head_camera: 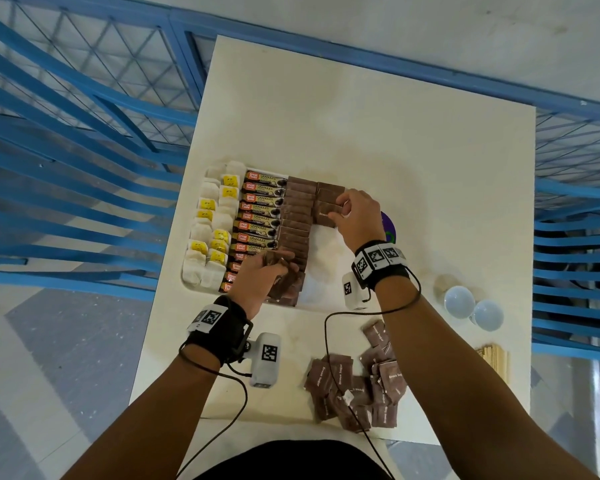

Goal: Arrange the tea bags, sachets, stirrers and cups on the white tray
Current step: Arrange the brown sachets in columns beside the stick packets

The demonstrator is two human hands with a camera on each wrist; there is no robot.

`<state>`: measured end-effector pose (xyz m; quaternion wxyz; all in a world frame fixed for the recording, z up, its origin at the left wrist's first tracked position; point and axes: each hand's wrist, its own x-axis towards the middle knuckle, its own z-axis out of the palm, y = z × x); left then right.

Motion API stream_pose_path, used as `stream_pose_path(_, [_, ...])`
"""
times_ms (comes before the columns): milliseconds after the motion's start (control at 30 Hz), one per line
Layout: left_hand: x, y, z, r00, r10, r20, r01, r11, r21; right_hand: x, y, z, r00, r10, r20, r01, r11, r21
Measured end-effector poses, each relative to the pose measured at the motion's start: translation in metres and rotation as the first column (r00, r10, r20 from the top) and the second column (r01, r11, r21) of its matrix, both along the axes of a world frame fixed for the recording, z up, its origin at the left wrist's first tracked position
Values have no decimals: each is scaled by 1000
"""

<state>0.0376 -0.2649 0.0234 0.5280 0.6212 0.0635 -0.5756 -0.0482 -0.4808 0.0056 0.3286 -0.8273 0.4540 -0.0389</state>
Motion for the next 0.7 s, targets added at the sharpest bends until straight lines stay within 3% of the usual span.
stream_pose_path(300, [-5,4,1,1000,-24,4,25,993,-114,-12,12,11,993,-73,93,81,993,-84])
stream_pose_path(433, [-6,1,2,999,12,43,-8,995,-101,-20,41,22,992,10,122,-29,988,153])
stream_pose_path(567, [-10,0,5,996,16,82,-10,997,-73,-28,68,26,985,141,101,-169,908,383])
stream_pose_path(700, [-13,1,5,995,45,93,-41,998,-45,-34,73,28,986,44,164,-110,901,420])
